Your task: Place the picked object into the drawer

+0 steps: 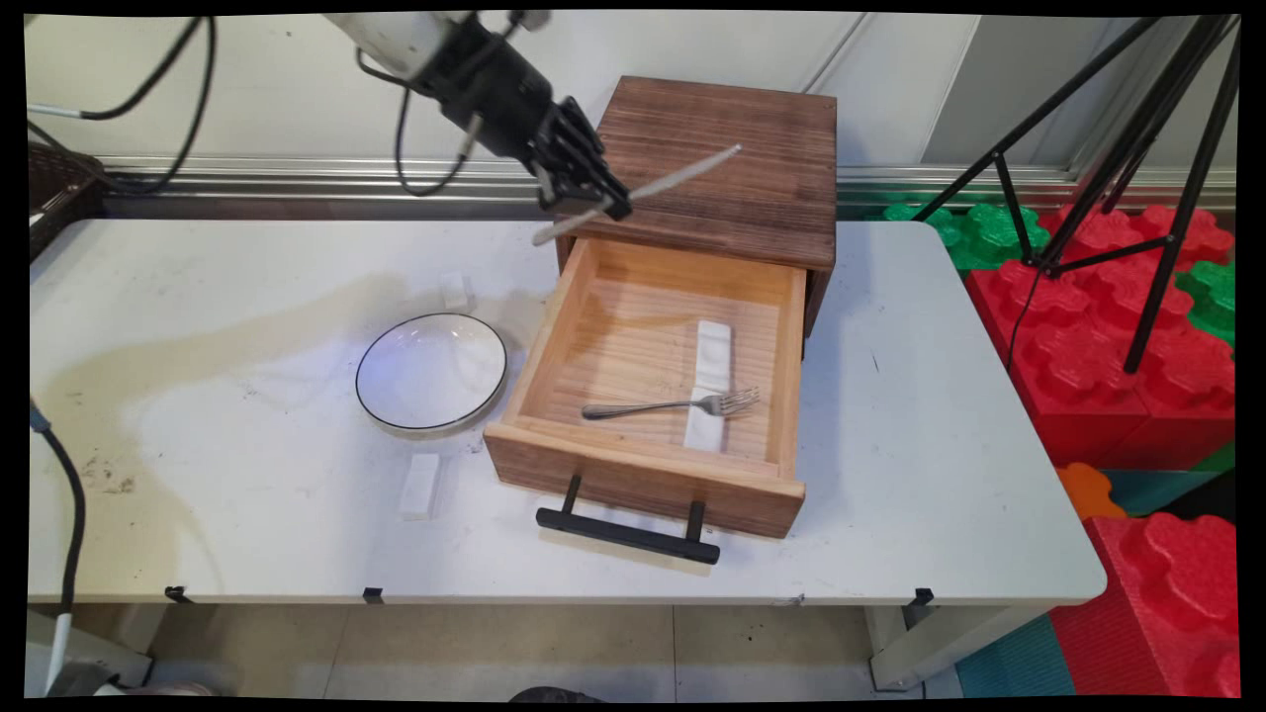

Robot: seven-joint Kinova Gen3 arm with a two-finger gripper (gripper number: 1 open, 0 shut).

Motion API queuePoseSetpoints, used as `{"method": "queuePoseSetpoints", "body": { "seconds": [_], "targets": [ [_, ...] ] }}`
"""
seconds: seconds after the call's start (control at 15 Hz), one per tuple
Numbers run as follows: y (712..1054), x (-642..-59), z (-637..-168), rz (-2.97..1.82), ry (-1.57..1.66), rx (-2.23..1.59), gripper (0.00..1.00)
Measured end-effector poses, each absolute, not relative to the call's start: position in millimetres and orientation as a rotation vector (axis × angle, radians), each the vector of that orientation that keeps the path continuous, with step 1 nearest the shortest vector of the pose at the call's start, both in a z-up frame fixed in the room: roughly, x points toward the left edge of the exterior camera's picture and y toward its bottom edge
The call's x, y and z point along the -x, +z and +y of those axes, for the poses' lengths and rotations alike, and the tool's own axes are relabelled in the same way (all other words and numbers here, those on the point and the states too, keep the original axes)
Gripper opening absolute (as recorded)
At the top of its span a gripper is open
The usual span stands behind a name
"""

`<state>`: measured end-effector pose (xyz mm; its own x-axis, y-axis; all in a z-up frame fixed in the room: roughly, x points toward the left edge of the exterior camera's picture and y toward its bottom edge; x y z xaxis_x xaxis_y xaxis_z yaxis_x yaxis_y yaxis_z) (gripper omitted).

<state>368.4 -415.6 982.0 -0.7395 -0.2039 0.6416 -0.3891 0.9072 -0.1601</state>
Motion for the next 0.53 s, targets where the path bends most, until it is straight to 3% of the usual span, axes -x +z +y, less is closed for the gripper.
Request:
{"method": "queuePoseSetpoints", "body": {
  "seconds": [0.53],
  "targets": [
    [930.5, -318.8, -440.1, -2.459, 0.361, -0.412, 0.0]
  ]
}}
